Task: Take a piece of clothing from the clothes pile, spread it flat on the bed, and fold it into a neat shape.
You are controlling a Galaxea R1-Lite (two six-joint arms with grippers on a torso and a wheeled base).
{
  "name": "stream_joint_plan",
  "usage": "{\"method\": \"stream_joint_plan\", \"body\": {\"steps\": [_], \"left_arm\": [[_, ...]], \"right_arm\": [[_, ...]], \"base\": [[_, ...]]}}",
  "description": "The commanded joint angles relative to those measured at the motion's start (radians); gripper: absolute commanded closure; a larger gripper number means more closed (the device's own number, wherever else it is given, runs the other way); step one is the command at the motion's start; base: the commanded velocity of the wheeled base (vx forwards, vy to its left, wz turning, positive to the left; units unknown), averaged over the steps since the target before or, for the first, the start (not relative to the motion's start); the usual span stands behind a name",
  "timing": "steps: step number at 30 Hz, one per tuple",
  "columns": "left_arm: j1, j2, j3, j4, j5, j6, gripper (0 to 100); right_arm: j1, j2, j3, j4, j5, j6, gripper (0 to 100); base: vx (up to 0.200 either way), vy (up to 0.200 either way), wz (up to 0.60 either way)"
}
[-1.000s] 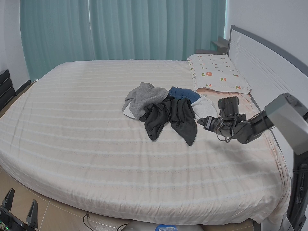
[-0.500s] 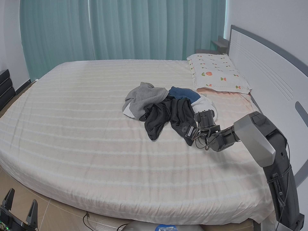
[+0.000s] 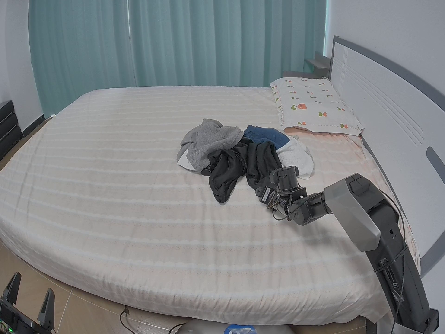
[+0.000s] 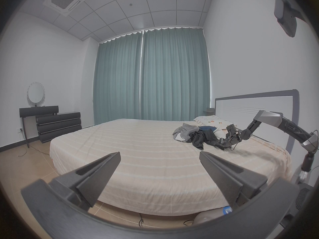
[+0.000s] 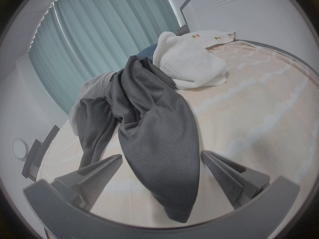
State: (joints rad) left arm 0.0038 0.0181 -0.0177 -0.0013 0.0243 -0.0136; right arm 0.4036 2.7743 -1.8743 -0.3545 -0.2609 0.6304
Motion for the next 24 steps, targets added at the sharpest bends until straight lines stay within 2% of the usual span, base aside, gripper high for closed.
{"method": "stream_joint_plan", "body": {"steps": [1, 6, 7, 11, 16, 18, 19, 21, 24], "left_arm": [[0.001, -0.013, 0.018, 0.000, 0.000, 0.000, 0], [0.001, -0.013, 0.018, 0.000, 0.000, 0.000, 0], [0.001, -0.013, 0.018, 0.000, 0.000, 0.000, 0], [-0.001, -0.013, 0.018, 0.000, 0.000, 0.000, 0], [0.001, -0.013, 0.018, 0.000, 0.000, 0.000, 0], [0.001, -0.015, 0.018, 0.000, 0.000, 0.000, 0], [0.001, -0.015, 0.018, 0.000, 0.000, 0.000, 0], [0.001, -0.013, 0.018, 0.000, 0.000, 0.000, 0], [0.001, -0.013, 0.018, 0.000, 0.002, 0.000, 0]], "right_arm": [[0.000, 0.019, -0.022, -0.003, -0.001, 0.000, 100], [-0.003, 0.016, -0.020, -0.011, -0.001, 0.005, 100], [-0.008, -0.004, -0.002, -0.012, -0.001, 0.055, 100], [-0.011, -0.082, 0.104, -0.015, 0.012, 0.110, 100], [-0.012, -0.223, 0.328, -0.107, 0.075, 0.123, 100], [-0.011, -0.318, 0.491, -0.216, 0.112, 0.127, 100], [-0.011, -0.318, 0.491, -0.216, 0.112, 0.127, 100], [-0.002, -0.446, 0.707, -0.350, 0.170, 0.127, 100], [0.006, -0.585, 0.922, -0.500, 0.239, 0.127, 100]], "base": [[0.000, 0.000, 0.00], [0.000, 0.000, 0.00], [0.000, 0.000, 0.00], [0.000, 0.000, 0.00], [0.000, 0.000, 0.00], [0.000, 0.000, 0.00], [0.000, 0.000, 0.00], [0.000, 0.000, 0.00], [0.000, 0.000, 0.00]]}}
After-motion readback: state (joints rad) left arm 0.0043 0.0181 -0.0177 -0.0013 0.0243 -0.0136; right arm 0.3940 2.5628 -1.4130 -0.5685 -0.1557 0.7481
